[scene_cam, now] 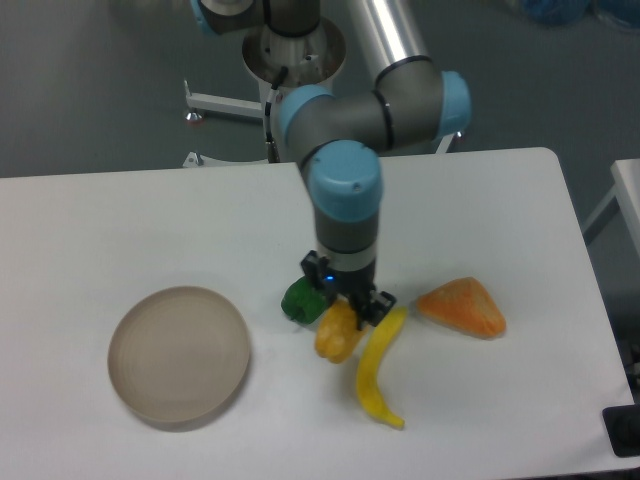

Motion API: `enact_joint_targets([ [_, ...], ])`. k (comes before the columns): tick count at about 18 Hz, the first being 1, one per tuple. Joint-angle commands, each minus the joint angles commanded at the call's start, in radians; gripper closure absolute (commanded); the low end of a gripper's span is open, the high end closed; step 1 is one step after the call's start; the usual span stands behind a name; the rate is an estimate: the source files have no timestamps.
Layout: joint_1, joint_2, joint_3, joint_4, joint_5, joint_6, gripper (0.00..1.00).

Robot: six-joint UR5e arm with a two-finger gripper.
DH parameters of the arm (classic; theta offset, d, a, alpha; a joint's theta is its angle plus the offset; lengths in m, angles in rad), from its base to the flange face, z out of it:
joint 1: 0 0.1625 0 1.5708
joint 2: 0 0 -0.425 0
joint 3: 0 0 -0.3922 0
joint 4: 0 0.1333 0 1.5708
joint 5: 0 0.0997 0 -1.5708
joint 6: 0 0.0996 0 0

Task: Pick up the yellow pepper from the plate
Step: 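Lift the yellow pepper off the plate and carry it toward the banana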

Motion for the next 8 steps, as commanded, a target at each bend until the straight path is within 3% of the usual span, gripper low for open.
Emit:
enact_joint_targets([
  [8, 0.003, -0.008, 0.020, 0.006, 0.003, 0.000, 0.56],
])
